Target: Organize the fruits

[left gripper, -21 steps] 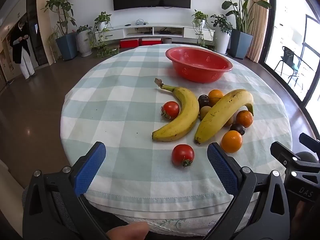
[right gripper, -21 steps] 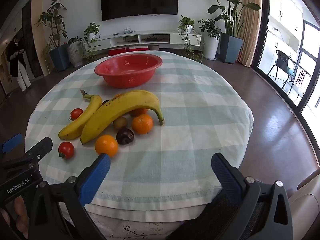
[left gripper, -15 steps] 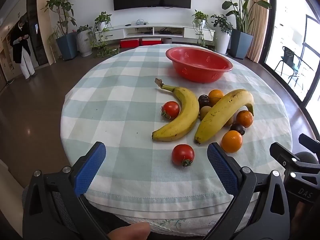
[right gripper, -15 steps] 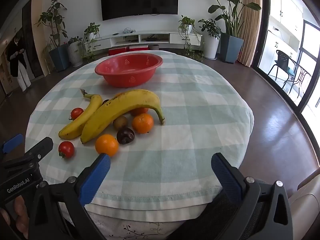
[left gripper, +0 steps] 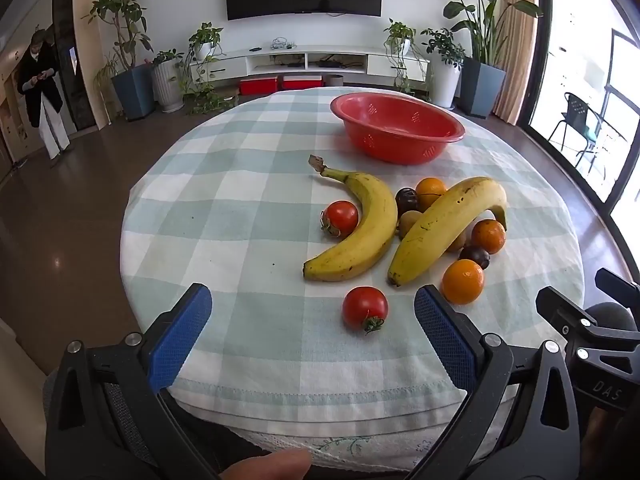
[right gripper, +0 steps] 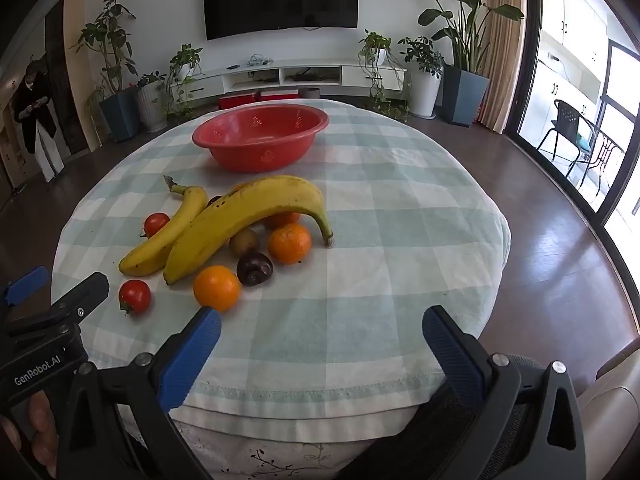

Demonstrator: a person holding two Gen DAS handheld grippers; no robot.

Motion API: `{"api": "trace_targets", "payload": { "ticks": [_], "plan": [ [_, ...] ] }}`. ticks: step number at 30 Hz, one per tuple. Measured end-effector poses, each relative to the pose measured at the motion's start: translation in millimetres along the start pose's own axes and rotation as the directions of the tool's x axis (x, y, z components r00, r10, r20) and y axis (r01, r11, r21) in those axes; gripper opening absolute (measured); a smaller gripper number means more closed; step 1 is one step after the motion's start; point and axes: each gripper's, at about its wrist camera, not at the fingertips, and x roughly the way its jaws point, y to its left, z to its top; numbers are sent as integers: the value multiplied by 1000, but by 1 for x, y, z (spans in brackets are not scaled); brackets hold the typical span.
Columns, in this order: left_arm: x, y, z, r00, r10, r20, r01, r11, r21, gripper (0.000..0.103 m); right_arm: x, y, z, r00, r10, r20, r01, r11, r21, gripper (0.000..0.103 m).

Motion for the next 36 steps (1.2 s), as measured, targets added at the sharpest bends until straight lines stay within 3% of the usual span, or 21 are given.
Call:
{"api": "trace_targets", "payload": {
  "ticks": [36],
  "plan": [
    [3,-2,-1,1000,-3,-2,3,1000,-2,103,-1,4,-3,1000,3,-2,-3,1000,-2,103]
  ]
}}
